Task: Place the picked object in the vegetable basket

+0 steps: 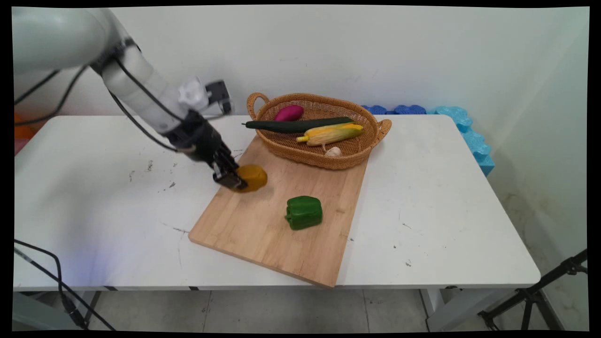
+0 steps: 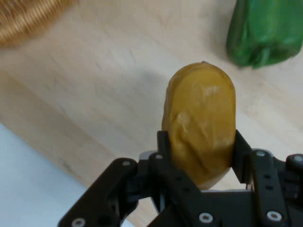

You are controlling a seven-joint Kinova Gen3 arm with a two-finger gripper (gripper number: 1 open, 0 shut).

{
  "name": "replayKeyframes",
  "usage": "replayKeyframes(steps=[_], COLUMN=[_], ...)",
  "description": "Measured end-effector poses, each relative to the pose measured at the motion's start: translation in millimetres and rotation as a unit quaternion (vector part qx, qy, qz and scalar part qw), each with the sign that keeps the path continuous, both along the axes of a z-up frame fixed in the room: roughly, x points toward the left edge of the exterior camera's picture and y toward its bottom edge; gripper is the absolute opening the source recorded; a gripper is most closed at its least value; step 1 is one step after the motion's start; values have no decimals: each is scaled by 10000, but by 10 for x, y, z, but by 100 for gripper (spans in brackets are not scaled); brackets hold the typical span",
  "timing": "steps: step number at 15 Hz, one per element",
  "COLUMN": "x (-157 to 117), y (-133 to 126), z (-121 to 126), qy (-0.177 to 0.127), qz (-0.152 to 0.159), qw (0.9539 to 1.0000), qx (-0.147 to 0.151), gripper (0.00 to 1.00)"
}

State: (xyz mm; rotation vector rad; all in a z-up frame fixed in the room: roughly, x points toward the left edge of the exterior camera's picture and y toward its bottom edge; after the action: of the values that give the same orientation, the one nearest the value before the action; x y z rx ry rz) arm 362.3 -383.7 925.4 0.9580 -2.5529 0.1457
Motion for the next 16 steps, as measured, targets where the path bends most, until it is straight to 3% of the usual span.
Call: replayKeyframes(steps=[5,9,13,16], x=[13,-111,-355,-644], y=[-290,-621,-986,-1297], z=[520,746,765,629], qy=[476,700,672,575], qz=[-209,-165,-153,-127], qw=[9974,9944,9928,9928], qx=[-493,-780,-985,-1044], gripper=[0,0,0,0])
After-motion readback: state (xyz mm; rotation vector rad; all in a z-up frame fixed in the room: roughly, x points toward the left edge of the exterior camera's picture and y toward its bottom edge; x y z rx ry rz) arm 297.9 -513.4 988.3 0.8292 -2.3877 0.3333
